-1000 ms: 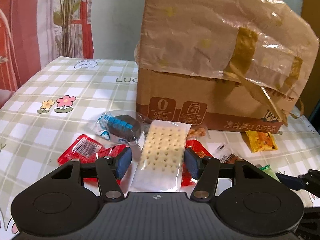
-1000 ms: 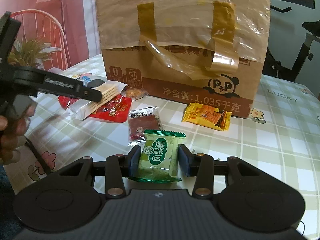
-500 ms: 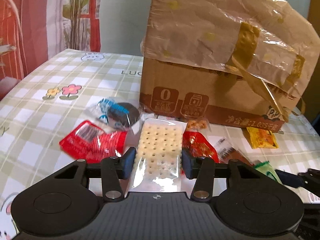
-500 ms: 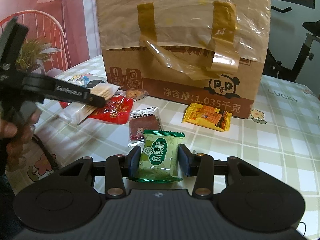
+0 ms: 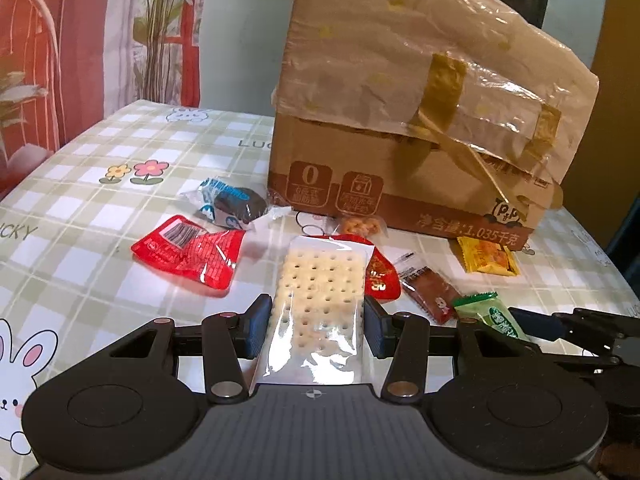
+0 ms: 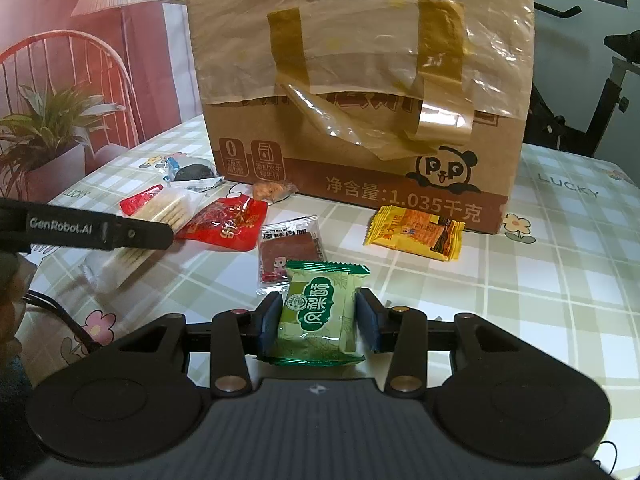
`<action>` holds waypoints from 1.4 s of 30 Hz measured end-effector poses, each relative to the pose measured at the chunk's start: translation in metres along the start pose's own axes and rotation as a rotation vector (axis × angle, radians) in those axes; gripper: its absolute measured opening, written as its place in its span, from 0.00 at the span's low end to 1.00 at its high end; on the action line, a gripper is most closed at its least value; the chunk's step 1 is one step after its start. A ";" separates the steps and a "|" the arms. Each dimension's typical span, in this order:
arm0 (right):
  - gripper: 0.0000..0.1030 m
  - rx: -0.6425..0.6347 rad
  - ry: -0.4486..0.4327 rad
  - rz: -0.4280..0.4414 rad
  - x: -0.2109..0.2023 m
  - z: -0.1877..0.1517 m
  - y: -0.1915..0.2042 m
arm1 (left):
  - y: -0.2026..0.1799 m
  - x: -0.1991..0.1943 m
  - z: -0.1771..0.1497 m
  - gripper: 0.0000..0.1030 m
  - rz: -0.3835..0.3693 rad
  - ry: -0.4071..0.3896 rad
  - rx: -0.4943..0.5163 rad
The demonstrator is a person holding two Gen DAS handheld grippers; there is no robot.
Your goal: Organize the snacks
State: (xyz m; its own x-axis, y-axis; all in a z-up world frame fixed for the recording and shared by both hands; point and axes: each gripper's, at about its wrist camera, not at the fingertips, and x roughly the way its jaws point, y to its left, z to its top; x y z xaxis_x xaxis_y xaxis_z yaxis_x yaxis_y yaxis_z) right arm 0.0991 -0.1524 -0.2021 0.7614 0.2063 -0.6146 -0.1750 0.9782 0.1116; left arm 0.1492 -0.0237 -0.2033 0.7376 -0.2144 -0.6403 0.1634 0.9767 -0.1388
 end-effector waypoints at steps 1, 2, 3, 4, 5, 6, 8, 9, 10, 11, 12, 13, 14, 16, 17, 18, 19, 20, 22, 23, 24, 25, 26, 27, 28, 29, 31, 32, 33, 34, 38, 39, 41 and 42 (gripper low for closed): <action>0.43 -0.001 0.000 0.000 0.000 0.000 0.000 | -0.001 -0.001 0.000 0.49 0.000 -0.003 0.004; 0.43 0.000 0.000 -0.001 -0.001 0.000 0.001 | -0.003 -0.003 -0.001 0.49 0.001 -0.004 0.009; 0.43 0.001 -0.001 0.000 -0.001 -0.001 0.000 | -0.005 -0.003 -0.002 0.49 0.001 -0.003 0.014; 0.43 0.004 -0.002 0.003 -0.001 -0.001 0.000 | -0.007 -0.004 -0.002 0.49 0.000 -0.002 0.019; 0.43 0.009 -0.002 0.006 -0.001 -0.001 -0.001 | -0.008 -0.004 -0.003 0.49 0.000 0.000 0.024; 0.43 0.015 -0.003 0.009 -0.001 -0.001 -0.001 | -0.009 -0.004 -0.004 0.49 -0.002 0.002 0.029; 0.43 0.026 -0.005 0.015 -0.001 -0.001 -0.002 | -0.012 -0.006 -0.006 0.49 -0.005 0.002 0.040; 0.43 0.028 -0.006 0.016 -0.002 -0.001 -0.002 | -0.012 -0.007 -0.006 0.49 -0.006 0.001 0.042; 0.43 0.029 -0.006 0.017 -0.002 -0.001 -0.003 | -0.012 -0.008 -0.006 0.49 -0.007 0.000 0.044; 0.43 0.032 -0.007 0.018 -0.003 -0.001 -0.003 | -0.012 -0.009 -0.006 0.49 -0.008 -0.003 0.045; 0.43 0.036 -0.008 0.021 -0.003 -0.001 -0.004 | -0.012 -0.010 -0.006 0.49 -0.008 -0.006 0.046; 0.43 0.039 -0.008 0.023 -0.003 -0.001 -0.004 | -0.012 -0.012 -0.006 0.49 -0.008 -0.011 0.047; 0.43 0.041 -0.008 0.023 -0.003 -0.001 -0.004 | -0.012 -0.013 -0.005 0.49 -0.007 -0.014 0.047; 0.43 0.038 -0.008 0.021 -0.003 -0.001 -0.003 | -0.012 -0.015 -0.005 0.49 -0.006 -0.017 0.048; 0.43 0.037 -0.008 0.020 -0.004 -0.001 -0.003 | -0.012 -0.016 -0.005 0.49 -0.005 -0.018 0.048; 0.43 0.035 -0.008 0.018 -0.004 -0.002 -0.003 | -0.012 -0.017 -0.005 0.49 -0.005 -0.019 0.047; 0.43 0.034 -0.008 0.018 -0.004 -0.002 -0.002 | -0.012 -0.019 -0.005 0.49 -0.004 -0.023 0.046; 0.43 0.032 -0.008 0.018 -0.004 -0.002 -0.002 | -0.012 -0.020 -0.004 0.49 -0.003 -0.027 0.045; 0.41 0.030 -0.010 0.020 -0.005 -0.002 -0.002 | -0.012 -0.023 -0.003 0.49 -0.001 -0.037 0.045; 0.41 0.030 -0.011 0.021 -0.006 -0.002 -0.003 | -0.013 -0.024 -0.003 0.49 0.000 -0.042 0.045; 0.40 0.029 -0.015 0.021 -0.007 -0.003 -0.003 | -0.013 -0.026 -0.002 0.49 0.001 -0.049 0.046; 0.39 0.026 -0.021 0.020 -0.008 -0.003 -0.002 | -0.013 -0.027 -0.001 0.49 0.001 -0.055 0.047; 0.39 0.025 -0.028 0.018 -0.010 -0.003 -0.002 | -0.013 -0.029 -0.001 0.49 0.001 -0.062 0.048; 0.39 0.022 -0.034 0.015 -0.011 -0.003 -0.001 | -0.013 -0.030 0.000 0.49 0.001 -0.066 0.048; 0.38 0.020 -0.040 0.013 -0.012 -0.003 -0.001 | -0.013 -0.032 0.000 0.49 0.002 -0.070 0.048; 0.38 0.017 -0.044 0.011 -0.013 -0.002 0.000 | -0.013 -0.033 0.000 0.49 0.002 -0.075 0.048; 0.35 0.015 -0.056 0.007 -0.016 -0.001 0.000 | -0.012 -0.035 0.002 0.49 0.003 -0.081 0.047; 0.35 0.017 -0.062 0.007 -0.018 0.000 0.001 | -0.012 -0.036 0.003 0.49 0.003 -0.086 0.048; 0.35 0.020 -0.070 0.007 -0.021 0.001 0.001 | -0.012 -0.037 0.004 0.49 0.004 -0.093 0.050; 0.35 0.023 -0.081 0.006 -0.023 0.003 0.000 | -0.012 -0.039 0.006 0.49 0.005 -0.104 0.052; 0.35 0.008 -0.132 -0.010 -0.035 0.011 0.000 | -0.012 -0.046 0.011 0.49 0.002 -0.138 0.050; 0.35 0.008 -0.142 -0.010 -0.038 0.013 -0.001 | -0.012 -0.047 0.011 0.49 0.000 -0.140 0.051; 0.35 0.012 -0.154 -0.017 -0.040 0.014 -0.001 | -0.012 -0.046 0.009 0.49 -0.003 -0.136 0.052; 0.35 0.015 -0.157 -0.018 -0.041 0.014 -0.002 | -0.012 -0.045 0.008 0.49 -0.004 -0.132 0.051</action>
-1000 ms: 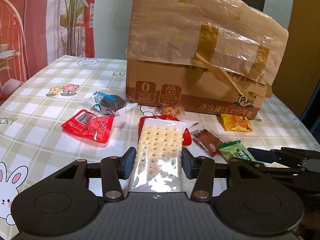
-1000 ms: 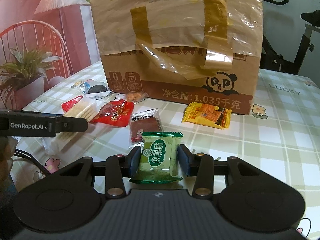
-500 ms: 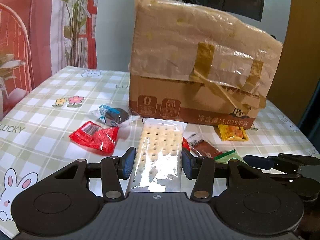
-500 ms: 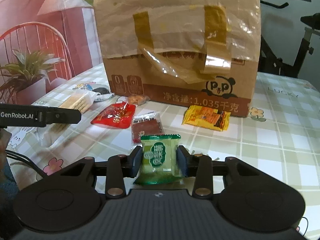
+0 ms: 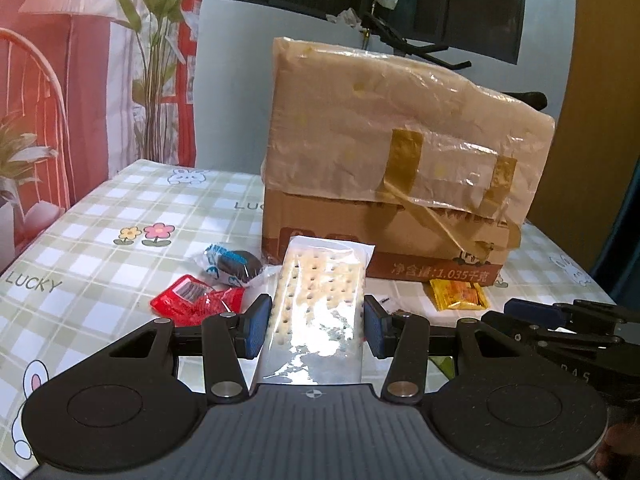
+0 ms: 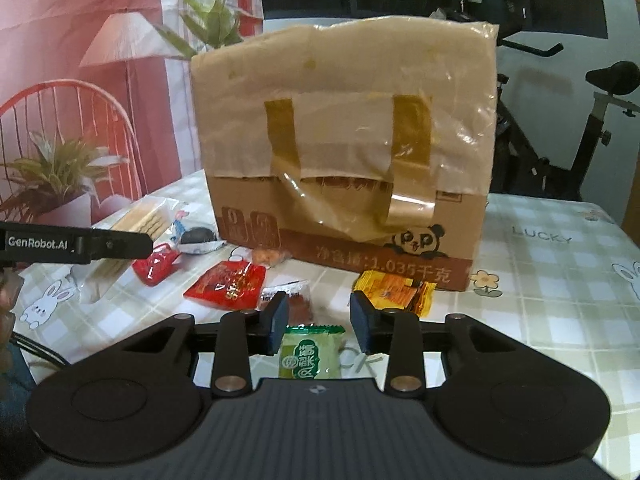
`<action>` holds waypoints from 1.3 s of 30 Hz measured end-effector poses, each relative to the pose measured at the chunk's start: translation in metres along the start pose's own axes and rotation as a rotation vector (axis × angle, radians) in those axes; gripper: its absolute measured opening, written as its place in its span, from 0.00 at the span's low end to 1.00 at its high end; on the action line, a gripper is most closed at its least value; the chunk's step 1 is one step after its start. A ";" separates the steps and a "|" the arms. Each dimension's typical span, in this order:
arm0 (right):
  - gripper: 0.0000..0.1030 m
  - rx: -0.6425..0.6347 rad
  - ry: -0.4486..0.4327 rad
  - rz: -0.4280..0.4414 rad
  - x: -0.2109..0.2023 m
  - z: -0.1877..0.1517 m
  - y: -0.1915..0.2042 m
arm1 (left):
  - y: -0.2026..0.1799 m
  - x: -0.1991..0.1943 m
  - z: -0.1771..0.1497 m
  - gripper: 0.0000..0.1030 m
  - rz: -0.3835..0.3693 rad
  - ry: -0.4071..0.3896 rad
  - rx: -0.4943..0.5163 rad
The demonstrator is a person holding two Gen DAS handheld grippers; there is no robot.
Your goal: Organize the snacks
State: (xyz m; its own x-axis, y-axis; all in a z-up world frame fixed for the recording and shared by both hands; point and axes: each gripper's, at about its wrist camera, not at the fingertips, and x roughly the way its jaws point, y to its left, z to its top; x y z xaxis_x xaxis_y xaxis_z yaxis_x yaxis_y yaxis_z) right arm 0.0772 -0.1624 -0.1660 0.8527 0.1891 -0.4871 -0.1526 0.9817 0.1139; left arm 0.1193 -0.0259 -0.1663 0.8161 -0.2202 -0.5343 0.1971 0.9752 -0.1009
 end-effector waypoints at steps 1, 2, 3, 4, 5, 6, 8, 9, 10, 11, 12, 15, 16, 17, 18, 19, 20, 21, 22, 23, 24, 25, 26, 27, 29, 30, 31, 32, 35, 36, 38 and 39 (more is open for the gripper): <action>0.35 0.002 -0.001 0.001 0.000 0.000 0.000 | 0.000 0.001 -0.001 0.49 0.000 0.004 -0.002; 0.35 0.003 0.000 0.001 0.000 0.000 0.000 | 0.001 0.002 -0.001 0.49 0.000 0.007 -0.003; 0.35 0.003 0.001 0.002 0.000 -0.001 0.000 | 0.001 0.002 -0.001 0.49 0.000 0.008 -0.004; 0.35 0.004 0.002 0.004 0.000 -0.001 0.000 | 0.001 0.002 -0.001 0.49 0.000 0.008 -0.004; 0.35 0.004 0.002 0.006 0.000 -0.001 -0.001 | 0.001 0.003 -0.001 0.49 0.000 0.009 -0.003; 0.35 0.003 0.000 0.006 0.000 -0.001 0.000 | 0.001 0.003 -0.001 0.49 0.001 0.011 -0.002; 0.35 0.001 0.007 0.008 0.001 -0.001 -0.001 | 0.002 0.004 -0.003 0.49 0.000 0.014 -0.003; 0.35 0.003 0.017 0.009 0.002 -0.002 -0.001 | 0.001 0.004 -0.003 0.49 0.002 0.017 -0.003; 0.36 0.005 0.037 0.017 0.004 -0.003 -0.001 | 0.001 0.005 -0.004 0.49 0.002 0.021 -0.003; 0.36 0.009 0.063 0.030 0.008 -0.004 -0.001 | 0.002 0.005 -0.005 0.49 0.001 0.025 -0.003; 0.36 0.010 0.076 0.030 0.010 -0.006 0.000 | 0.002 0.006 -0.006 0.49 0.000 0.028 -0.003; 0.42 -0.010 0.112 0.031 0.020 -0.010 0.006 | 0.001 0.007 -0.008 0.49 -0.004 0.039 0.001; 0.44 -0.021 0.121 0.033 0.023 -0.012 0.007 | 0.001 0.007 -0.008 0.49 -0.005 0.041 0.001; 0.45 -0.039 0.131 0.024 0.027 -0.013 0.009 | 0.001 0.007 -0.009 0.49 -0.006 0.042 0.002; 0.46 -0.056 0.142 0.009 0.030 -0.015 0.011 | 0.001 0.007 -0.009 0.49 -0.005 0.043 0.001; 0.46 -0.063 0.166 0.002 0.035 -0.017 0.011 | 0.002 0.008 -0.009 0.49 -0.005 0.045 -0.001; 0.46 -0.058 0.181 0.005 0.037 -0.019 0.010 | 0.003 0.009 -0.010 0.49 -0.004 0.048 -0.004; 0.46 -0.058 0.171 0.009 0.036 -0.020 0.010 | 0.002 0.010 -0.010 0.49 -0.004 0.052 -0.006; 0.45 -0.062 0.178 0.009 0.036 -0.020 0.010 | 0.003 0.010 -0.011 0.49 -0.004 0.057 -0.007; 0.43 -0.064 0.173 0.006 0.035 -0.021 0.009 | 0.002 0.011 -0.011 0.49 -0.005 0.060 -0.007; 0.41 -0.061 0.171 0.007 0.035 -0.021 0.008 | 0.002 0.011 -0.012 0.49 -0.007 0.061 -0.006; 0.41 -0.057 0.168 0.015 0.034 -0.021 0.007 | 0.002 0.010 -0.012 0.49 -0.008 0.061 -0.006; 0.41 -0.051 0.164 0.022 0.033 -0.022 0.007 | 0.003 0.010 -0.012 0.49 -0.008 0.060 -0.006; 0.41 -0.046 0.156 0.022 0.031 -0.022 0.006 | 0.003 0.009 -0.012 0.49 -0.008 0.058 -0.006; 0.41 -0.038 0.133 0.019 0.028 -0.022 0.005 | 0.003 0.009 -0.011 0.49 -0.008 0.054 -0.007; 0.41 -0.031 0.122 0.019 0.026 -0.021 0.004 | 0.003 0.009 -0.011 0.49 -0.008 0.052 -0.006; 0.41 -0.025 0.113 0.018 0.024 -0.021 0.003 | 0.002 0.008 -0.010 0.49 -0.006 0.049 -0.002; 0.41 -0.017 0.104 0.014 0.022 -0.020 0.002 | 0.002 0.007 -0.009 0.49 -0.003 0.043 0.005; 0.41 0.006 0.072 0.003 0.015 -0.013 -0.002 | -0.001 0.002 0.009 0.49 -0.010 -0.009 0.021; 0.41 0.007 0.055 0.002 0.012 -0.008 -0.003 | -0.002 0.000 0.017 0.49 -0.013 -0.031 0.029; 0.41 0.002 -0.002 0.002 0.003 0.011 -0.005 | -0.007 -0.005 0.040 0.49 -0.029 -0.089 0.045; 0.41 -0.004 -0.029 0.004 -0.001 0.021 -0.007 | -0.010 -0.008 0.050 0.49 -0.042 -0.113 0.049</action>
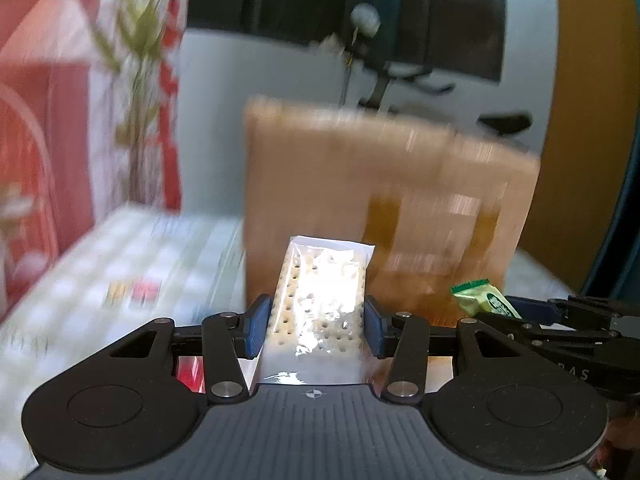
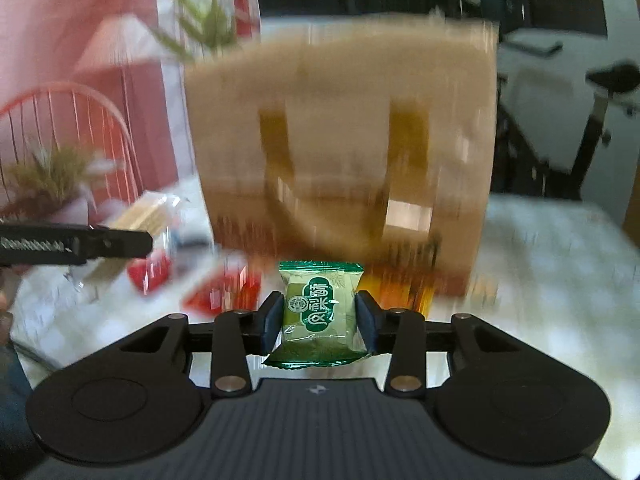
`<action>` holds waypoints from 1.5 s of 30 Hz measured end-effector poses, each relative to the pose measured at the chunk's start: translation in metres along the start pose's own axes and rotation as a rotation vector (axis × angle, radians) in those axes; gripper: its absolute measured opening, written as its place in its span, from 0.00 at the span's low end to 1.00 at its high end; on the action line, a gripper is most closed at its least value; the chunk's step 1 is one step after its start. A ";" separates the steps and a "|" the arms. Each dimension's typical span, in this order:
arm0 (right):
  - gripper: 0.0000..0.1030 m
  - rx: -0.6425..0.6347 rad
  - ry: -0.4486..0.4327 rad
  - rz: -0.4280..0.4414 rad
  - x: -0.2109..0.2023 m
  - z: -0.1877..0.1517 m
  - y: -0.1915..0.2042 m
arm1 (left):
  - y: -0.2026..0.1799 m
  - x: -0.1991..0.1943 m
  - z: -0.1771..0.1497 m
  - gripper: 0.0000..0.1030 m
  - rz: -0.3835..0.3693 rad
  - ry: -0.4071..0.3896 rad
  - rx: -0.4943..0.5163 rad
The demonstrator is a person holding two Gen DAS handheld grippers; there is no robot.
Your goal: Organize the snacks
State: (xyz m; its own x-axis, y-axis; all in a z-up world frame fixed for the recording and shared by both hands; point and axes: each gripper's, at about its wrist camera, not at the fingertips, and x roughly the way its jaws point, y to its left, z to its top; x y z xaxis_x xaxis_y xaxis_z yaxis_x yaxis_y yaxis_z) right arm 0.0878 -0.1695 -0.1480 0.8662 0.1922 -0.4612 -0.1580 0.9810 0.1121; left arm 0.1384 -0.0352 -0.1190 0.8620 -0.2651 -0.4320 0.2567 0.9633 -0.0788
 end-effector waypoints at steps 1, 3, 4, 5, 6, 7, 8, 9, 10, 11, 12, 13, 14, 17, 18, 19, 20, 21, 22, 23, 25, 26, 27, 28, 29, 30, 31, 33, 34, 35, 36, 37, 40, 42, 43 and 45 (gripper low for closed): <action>0.41 -0.008 -0.031 0.002 -0.004 0.013 -0.002 | -0.002 -0.001 0.013 0.49 -0.016 -0.031 0.005; 0.41 -0.034 -0.096 0.007 -0.014 0.040 -0.005 | -0.008 -0.002 0.040 0.49 -0.054 -0.084 0.015; 0.41 -0.058 -0.131 0.008 -0.018 0.055 -0.006 | -0.011 -0.001 0.052 0.49 -0.070 -0.100 0.015; 0.41 -0.077 -0.155 0.009 -0.021 0.067 -0.007 | -0.013 0.002 0.064 0.49 -0.085 -0.112 0.008; 0.41 -0.096 -0.178 0.010 -0.024 0.081 -0.009 | -0.016 0.006 0.075 0.49 -0.098 -0.119 -0.001; 0.41 -0.109 -0.194 0.011 -0.025 0.092 -0.011 | -0.018 0.012 0.086 0.49 -0.113 -0.121 -0.010; 0.41 -0.120 -0.208 0.009 -0.024 0.103 -0.014 | -0.022 0.019 0.097 0.49 -0.123 -0.122 -0.017; 0.41 -0.127 -0.221 0.004 -0.023 0.114 -0.017 | -0.026 0.026 0.105 0.49 -0.130 -0.123 -0.019; 0.41 -0.131 -0.233 -0.001 -0.021 0.124 -0.021 | -0.030 0.034 0.113 0.49 -0.135 -0.125 -0.016; 0.41 -0.132 -0.245 -0.007 -0.017 0.135 -0.026 | -0.035 0.043 0.120 0.49 -0.138 -0.127 -0.009; 0.41 -0.134 -0.254 -0.016 -0.012 0.143 -0.031 | -0.040 0.051 0.126 0.49 -0.142 -0.127 0.000; 0.41 -0.136 -0.259 -0.027 -0.006 0.150 -0.036 | -0.046 0.061 0.131 0.49 -0.146 -0.123 0.006; 0.41 -0.137 -0.261 -0.038 0.000 0.156 -0.039 | -0.051 0.073 0.138 0.49 -0.154 -0.111 0.009; 0.41 -0.123 -0.240 -0.057 0.024 0.170 -0.053 | -0.054 0.101 0.147 0.49 -0.187 -0.065 -0.038; 0.41 -0.122 -0.230 -0.060 0.030 0.172 -0.057 | -0.056 0.110 0.149 0.49 -0.189 -0.055 -0.057; 0.41 -0.124 -0.220 -0.068 0.038 0.173 -0.061 | -0.058 0.119 0.150 0.49 -0.193 -0.044 -0.065; 0.41 -0.126 -0.213 -0.072 0.041 0.172 -0.065 | -0.060 0.126 0.150 0.49 -0.195 -0.036 -0.065; 0.41 -0.125 -0.202 -0.076 0.045 0.171 -0.068 | -0.063 0.132 0.149 0.50 -0.200 -0.028 -0.054; 0.41 -0.116 -0.188 -0.075 0.051 0.170 -0.071 | -0.067 0.138 0.149 0.50 -0.216 -0.013 -0.034; 0.41 -0.106 -0.180 -0.074 0.050 0.167 -0.074 | -0.071 0.144 0.147 0.51 -0.235 0.003 -0.008; 0.43 -0.086 -0.168 -0.078 0.053 0.163 -0.078 | -0.078 0.148 0.143 0.63 -0.226 0.011 0.039; 0.43 -0.078 -0.163 -0.085 0.053 0.162 -0.079 | -0.081 0.150 0.142 0.66 -0.201 0.006 0.058; 0.44 -0.075 -0.159 -0.090 0.052 0.159 -0.080 | -0.081 0.150 0.141 0.68 -0.175 -0.002 0.069; 0.48 -0.075 -0.157 -0.091 0.051 0.158 -0.080 | -0.080 0.148 0.140 0.68 -0.163 -0.008 0.069; 0.51 -0.078 -0.155 -0.094 0.050 0.159 -0.079 | -0.077 0.146 0.138 0.68 -0.165 -0.011 0.063; 0.53 -0.084 -0.154 -0.095 0.047 0.158 -0.079 | -0.073 0.142 0.138 0.68 -0.170 -0.012 0.056; 0.53 -0.093 -0.153 -0.095 0.045 0.159 -0.077 | -0.070 0.138 0.136 0.68 -0.170 -0.015 0.052; 0.53 -0.114 -0.151 -0.095 0.039 0.160 -0.074 | -0.062 0.129 0.138 0.68 -0.149 -0.025 0.063; 0.53 -0.124 -0.148 -0.094 0.036 0.160 -0.071 | -0.059 0.123 0.138 0.68 -0.139 -0.032 0.075; 0.53 -0.132 -0.143 -0.093 0.035 0.160 -0.069 | -0.056 0.116 0.138 0.68 -0.131 -0.040 0.088; 0.53 -0.139 -0.140 -0.093 0.032 0.160 -0.065 | -0.054 0.109 0.137 0.68 -0.121 -0.048 0.104; 0.53 -0.145 -0.138 -0.090 0.030 0.160 -0.063 | -0.051 0.102 0.136 0.68 -0.111 -0.054 0.118; 0.53 -0.152 -0.135 -0.067 0.021 0.157 -0.054 | -0.039 0.082 0.131 0.68 -0.096 -0.062 0.136; 0.53 -0.162 -0.138 -0.064 0.015 0.153 -0.047 | -0.030 0.068 0.127 0.68 -0.087 -0.067 0.146; 0.53 -0.167 -0.140 -0.062 0.011 0.150 -0.044 | -0.026 0.062 0.123 0.68 -0.077 -0.069 0.148; 0.53 -0.170 -0.142 -0.051 0.006 0.144 -0.038 | -0.015 0.049 0.118 0.68 -0.060 -0.070 0.145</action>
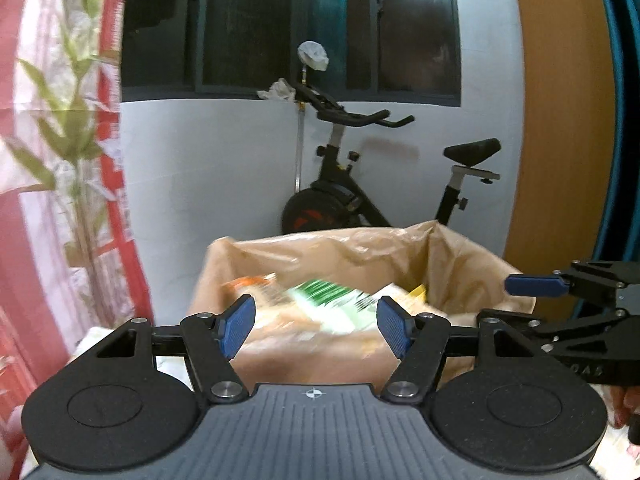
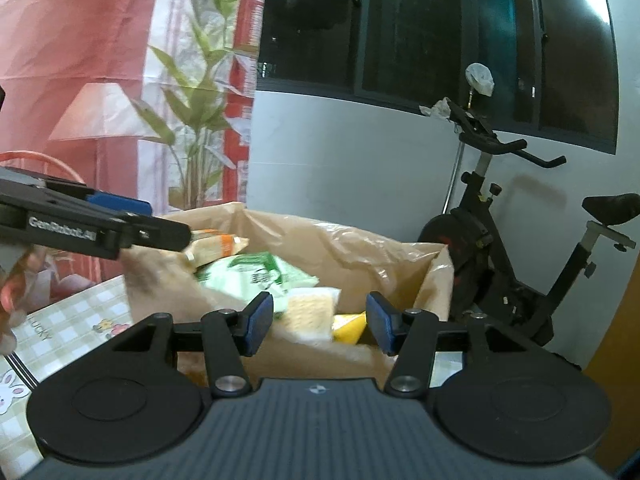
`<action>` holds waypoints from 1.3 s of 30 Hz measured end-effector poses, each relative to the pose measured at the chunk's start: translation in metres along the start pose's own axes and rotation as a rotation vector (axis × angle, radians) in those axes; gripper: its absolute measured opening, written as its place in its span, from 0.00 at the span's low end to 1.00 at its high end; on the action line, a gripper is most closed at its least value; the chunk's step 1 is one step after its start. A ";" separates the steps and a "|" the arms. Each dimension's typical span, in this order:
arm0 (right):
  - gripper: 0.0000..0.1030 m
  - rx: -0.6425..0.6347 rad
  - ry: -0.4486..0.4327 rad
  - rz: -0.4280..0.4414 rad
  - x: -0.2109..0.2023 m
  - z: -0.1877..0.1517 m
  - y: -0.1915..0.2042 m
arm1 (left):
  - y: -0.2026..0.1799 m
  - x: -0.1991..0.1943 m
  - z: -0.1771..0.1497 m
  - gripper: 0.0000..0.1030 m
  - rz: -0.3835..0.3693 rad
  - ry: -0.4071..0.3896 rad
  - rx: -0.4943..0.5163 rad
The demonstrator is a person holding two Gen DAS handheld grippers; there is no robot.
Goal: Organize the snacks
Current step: 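Open both tools over the box to drop the packets inside, then move both open tools back down to the snacks on the table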
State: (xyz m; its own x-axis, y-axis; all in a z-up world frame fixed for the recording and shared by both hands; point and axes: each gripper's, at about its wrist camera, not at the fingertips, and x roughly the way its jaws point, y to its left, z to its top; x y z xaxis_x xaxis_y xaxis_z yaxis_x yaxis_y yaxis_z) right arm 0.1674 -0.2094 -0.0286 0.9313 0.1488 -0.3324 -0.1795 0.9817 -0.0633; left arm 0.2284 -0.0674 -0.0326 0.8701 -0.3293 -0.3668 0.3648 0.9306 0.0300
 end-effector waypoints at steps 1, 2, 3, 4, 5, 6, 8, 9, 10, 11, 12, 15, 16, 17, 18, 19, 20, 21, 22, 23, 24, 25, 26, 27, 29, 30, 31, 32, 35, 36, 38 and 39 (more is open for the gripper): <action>0.53 0.000 0.000 0.005 -0.003 -0.003 0.003 | 0.004 -0.006 -0.004 0.68 0.007 -0.001 -0.003; 0.53 0.000 0.000 0.006 -0.005 -0.006 0.006 | 0.008 -0.011 -0.007 0.68 0.014 -0.001 -0.006; 0.53 0.002 0.000 0.007 -0.007 -0.008 0.008 | 0.011 -0.016 -0.011 0.68 0.022 -0.001 -0.006; 0.53 0.005 -0.001 0.008 -0.009 -0.011 0.010 | 0.016 -0.022 -0.015 0.68 0.030 -0.001 -0.005; 0.54 0.010 -0.003 0.009 -0.010 -0.014 0.012 | 0.019 -0.026 -0.020 0.68 0.039 0.002 -0.005; 0.54 0.013 -0.007 0.009 -0.012 -0.017 0.013 | 0.021 -0.031 -0.024 0.68 0.047 0.006 -0.007; 0.54 0.021 -0.017 0.009 -0.016 -0.021 0.015 | 0.028 -0.035 -0.033 0.68 0.056 0.020 -0.023; 0.54 0.025 -0.022 0.008 -0.018 -0.023 0.016 | 0.032 -0.037 -0.037 0.68 0.058 0.025 -0.034; 0.54 0.030 -0.028 0.007 -0.020 -0.025 0.017 | 0.035 -0.039 -0.042 0.68 0.060 0.029 -0.046; 0.54 0.037 -0.033 0.008 -0.022 -0.027 0.017 | 0.037 -0.040 -0.045 0.68 0.062 0.033 -0.053; 0.54 0.042 -0.034 0.009 -0.024 -0.028 0.018 | 0.039 -0.041 -0.050 0.68 0.066 0.037 -0.062; 0.53 0.046 -0.036 0.008 -0.028 -0.037 0.021 | 0.044 -0.041 -0.062 0.68 0.077 0.050 -0.084; 0.54 0.045 -0.029 0.009 -0.028 -0.041 0.023 | 0.044 -0.041 -0.066 0.68 0.080 0.053 -0.090; 0.54 0.045 -0.022 0.009 -0.027 -0.045 0.024 | 0.044 -0.041 -0.071 0.68 0.082 0.055 -0.096; 0.54 0.048 -0.015 0.010 -0.027 -0.049 0.025 | 0.045 -0.041 -0.076 0.68 0.085 0.059 -0.100; 0.54 0.053 -0.006 0.012 -0.026 -0.053 0.026 | 0.044 -0.041 -0.080 0.68 0.086 0.063 -0.101; 0.54 0.059 0.004 0.013 -0.025 -0.058 0.027 | 0.044 -0.040 -0.085 0.68 0.088 0.069 -0.102; 0.53 0.065 0.015 0.015 -0.024 -0.063 0.028 | 0.042 -0.040 -0.090 0.67 0.092 0.077 -0.102; 0.53 0.069 0.028 0.016 -0.022 -0.068 0.029 | 0.041 -0.039 -0.095 0.67 0.097 0.085 -0.101; 0.53 0.072 0.038 0.017 -0.022 -0.074 0.029 | 0.040 -0.039 -0.098 0.67 0.100 0.092 -0.100; 0.53 0.076 0.050 0.021 -0.020 -0.078 0.030 | 0.040 -0.039 -0.102 0.67 0.103 0.097 -0.100; 0.54 0.079 0.063 0.023 -0.019 -0.084 0.031 | 0.039 -0.039 -0.104 0.67 0.106 0.102 -0.100; 0.54 0.078 0.075 0.025 -0.018 -0.089 0.031 | 0.039 -0.039 -0.107 0.67 0.107 0.106 -0.102; 0.54 0.074 0.087 0.025 -0.017 -0.093 0.032 | 0.040 -0.040 -0.110 0.67 0.107 0.107 -0.105; 0.53 0.067 0.112 0.026 -0.014 -0.102 0.032 | 0.040 -0.040 -0.114 0.67 0.109 0.110 -0.106; 0.53 0.068 0.124 0.026 -0.013 -0.107 0.031 | 0.040 -0.039 -0.116 0.67 0.110 0.113 -0.106; 0.53 0.073 0.137 0.025 -0.011 -0.111 0.030 | 0.041 -0.038 -0.118 0.67 0.112 0.118 -0.108; 0.53 0.080 0.151 0.024 -0.010 -0.115 0.028 | 0.040 -0.037 -0.121 0.67 0.113 0.125 -0.111; 0.53 0.104 0.187 0.022 -0.005 -0.126 0.025 | 0.043 -0.034 -0.127 0.67 0.116 0.144 -0.120; 0.53 0.110 0.199 0.024 -0.004 -0.130 0.024 | 0.044 -0.033 -0.128 0.67 0.117 0.149 -0.122; 0.53 0.120 0.227 0.032 0.000 -0.136 0.023 | 0.046 -0.033 -0.132 0.67 0.119 0.154 -0.130; 0.53 0.119 0.239 0.032 0.001 -0.139 0.023 | 0.047 -0.033 -0.133 0.67 0.119 0.157 -0.135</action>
State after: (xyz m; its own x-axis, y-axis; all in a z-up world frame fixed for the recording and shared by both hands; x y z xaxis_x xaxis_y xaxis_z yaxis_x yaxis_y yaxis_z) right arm 0.1197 -0.2028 -0.1610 0.8220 0.1622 -0.5459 -0.1562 0.9860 0.0577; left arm 0.1728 0.0083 -0.1431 0.8384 -0.1970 -0.5082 0.2062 0.9777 -0.0387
